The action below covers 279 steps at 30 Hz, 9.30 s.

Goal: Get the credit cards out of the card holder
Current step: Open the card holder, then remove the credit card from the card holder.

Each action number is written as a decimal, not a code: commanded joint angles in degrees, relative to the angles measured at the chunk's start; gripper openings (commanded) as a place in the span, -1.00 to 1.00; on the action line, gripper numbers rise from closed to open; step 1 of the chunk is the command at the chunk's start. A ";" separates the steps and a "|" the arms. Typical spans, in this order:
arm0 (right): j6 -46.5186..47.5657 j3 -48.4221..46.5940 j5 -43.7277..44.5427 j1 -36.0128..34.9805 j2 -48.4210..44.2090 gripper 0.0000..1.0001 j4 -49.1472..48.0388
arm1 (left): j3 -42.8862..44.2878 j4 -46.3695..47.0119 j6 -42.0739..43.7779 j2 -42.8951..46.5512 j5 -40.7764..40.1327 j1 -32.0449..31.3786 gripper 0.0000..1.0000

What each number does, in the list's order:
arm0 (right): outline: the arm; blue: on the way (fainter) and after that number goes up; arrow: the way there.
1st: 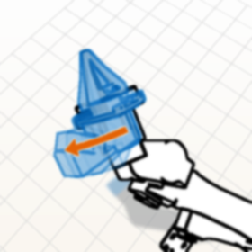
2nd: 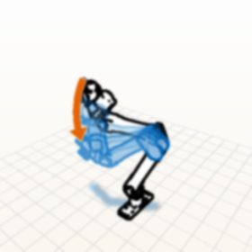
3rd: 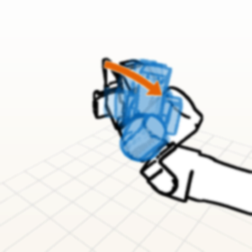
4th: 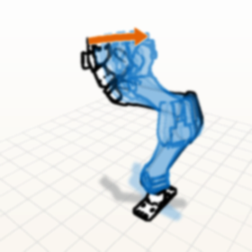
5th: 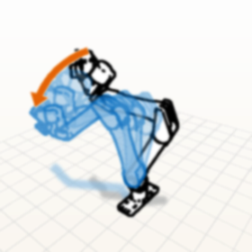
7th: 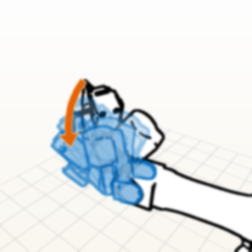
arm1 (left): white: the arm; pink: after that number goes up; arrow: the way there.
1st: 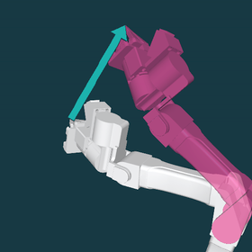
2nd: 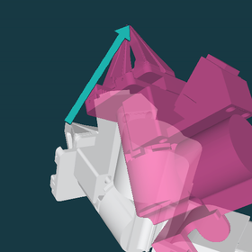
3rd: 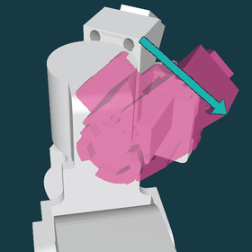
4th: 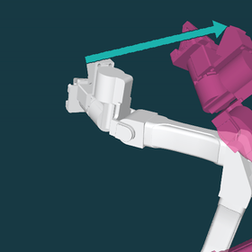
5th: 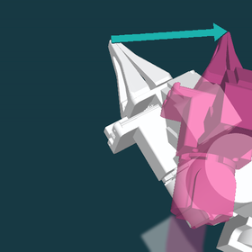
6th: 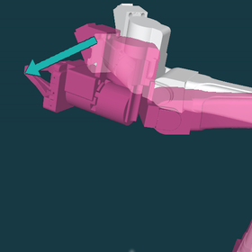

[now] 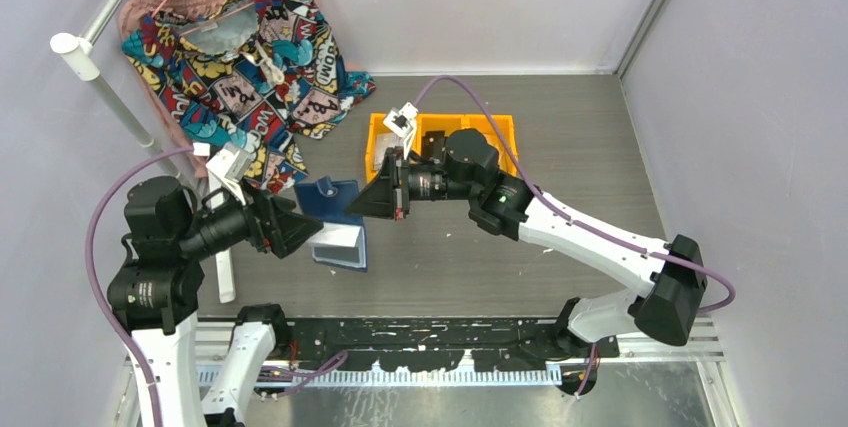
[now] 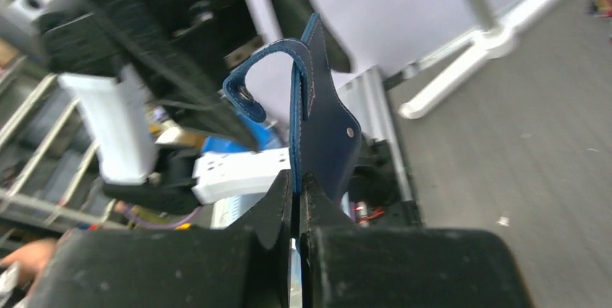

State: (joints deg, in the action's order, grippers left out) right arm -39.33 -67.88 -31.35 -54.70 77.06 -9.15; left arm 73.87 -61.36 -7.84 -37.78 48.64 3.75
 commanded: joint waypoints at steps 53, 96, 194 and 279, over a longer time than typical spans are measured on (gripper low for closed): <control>-16.35 12.50 3.42 -1.33 -1.50 -0.23 -26.65 | -1.37 23.69 -47.41 -1.46 4.89 -0.14 -1.00; -25.70 2.84 4.56 -1.57 3.79 -0.60 -34.52 | -1.53 13.51 -33.57 1.69 0.98 -0.14 -0.37; -4.45 -6.51 17.39 -6.85 -5.33 -0.98 -7.94 | -2.83 4.59 -16.58 5.75 15.85 -0.15 0.75; -25.79 1.84 9.47 -3.96 6.42 0.11 -10.88 | 1.16 -10.71 2.67 -8.69 14.75 -0.12 -0.90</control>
State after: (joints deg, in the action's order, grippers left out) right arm -64.71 -67.72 -22.09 -58.87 86.32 -14.24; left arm 72.20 -71.88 -5.30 -47.07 50.48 3.86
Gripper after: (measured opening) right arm 0.563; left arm 0.196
